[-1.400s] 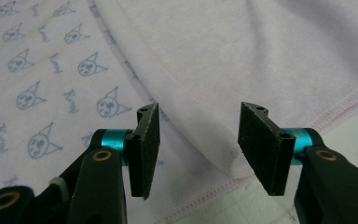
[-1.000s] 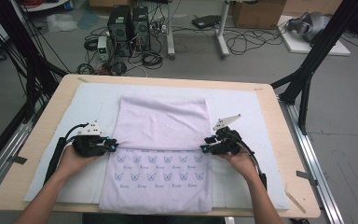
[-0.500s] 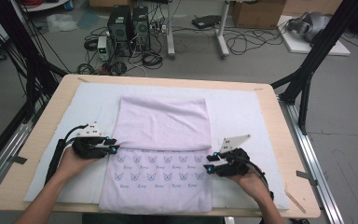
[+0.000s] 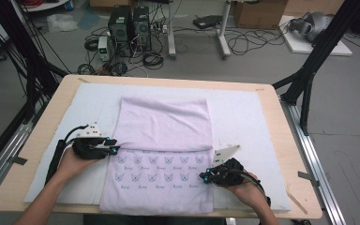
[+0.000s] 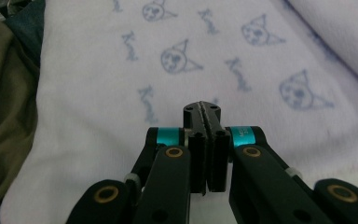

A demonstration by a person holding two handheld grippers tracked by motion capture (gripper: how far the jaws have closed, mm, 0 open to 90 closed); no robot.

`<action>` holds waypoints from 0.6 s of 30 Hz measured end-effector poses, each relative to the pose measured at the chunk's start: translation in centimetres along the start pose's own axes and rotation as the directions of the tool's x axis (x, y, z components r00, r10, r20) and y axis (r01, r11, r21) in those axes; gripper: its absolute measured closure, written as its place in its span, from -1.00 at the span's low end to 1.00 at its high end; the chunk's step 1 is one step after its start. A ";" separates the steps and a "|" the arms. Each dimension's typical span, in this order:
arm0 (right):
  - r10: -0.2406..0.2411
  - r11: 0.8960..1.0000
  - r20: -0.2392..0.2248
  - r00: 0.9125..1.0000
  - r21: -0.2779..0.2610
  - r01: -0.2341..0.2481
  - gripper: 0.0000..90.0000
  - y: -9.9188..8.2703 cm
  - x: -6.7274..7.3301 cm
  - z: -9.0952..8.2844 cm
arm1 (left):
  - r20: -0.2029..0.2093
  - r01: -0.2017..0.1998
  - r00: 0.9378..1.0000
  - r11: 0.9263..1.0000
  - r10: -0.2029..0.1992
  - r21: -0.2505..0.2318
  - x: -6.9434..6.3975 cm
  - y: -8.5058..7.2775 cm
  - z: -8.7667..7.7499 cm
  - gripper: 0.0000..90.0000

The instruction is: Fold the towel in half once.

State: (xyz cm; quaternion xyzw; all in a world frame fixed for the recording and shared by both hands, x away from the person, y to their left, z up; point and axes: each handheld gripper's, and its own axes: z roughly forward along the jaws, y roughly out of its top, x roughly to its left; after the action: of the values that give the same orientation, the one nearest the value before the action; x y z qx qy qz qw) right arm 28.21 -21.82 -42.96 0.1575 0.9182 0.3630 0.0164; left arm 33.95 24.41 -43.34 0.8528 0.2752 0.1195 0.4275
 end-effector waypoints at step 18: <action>-0.011 1.000 0.000 1.000 0.007 0.011 0.99 -1.3 1.5 -0.9 | 0.000 -0.004 1.000 1.000 0.004 -0.014 -0.1 0.2 -0.3 0.41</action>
State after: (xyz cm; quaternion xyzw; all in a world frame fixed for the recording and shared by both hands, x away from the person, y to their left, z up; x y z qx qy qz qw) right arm 26.25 -22.83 -42.98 0.1525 0.9203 0.3598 0.0181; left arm 33.84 24.43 -42.97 0.8504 0.2728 0.1220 0.4331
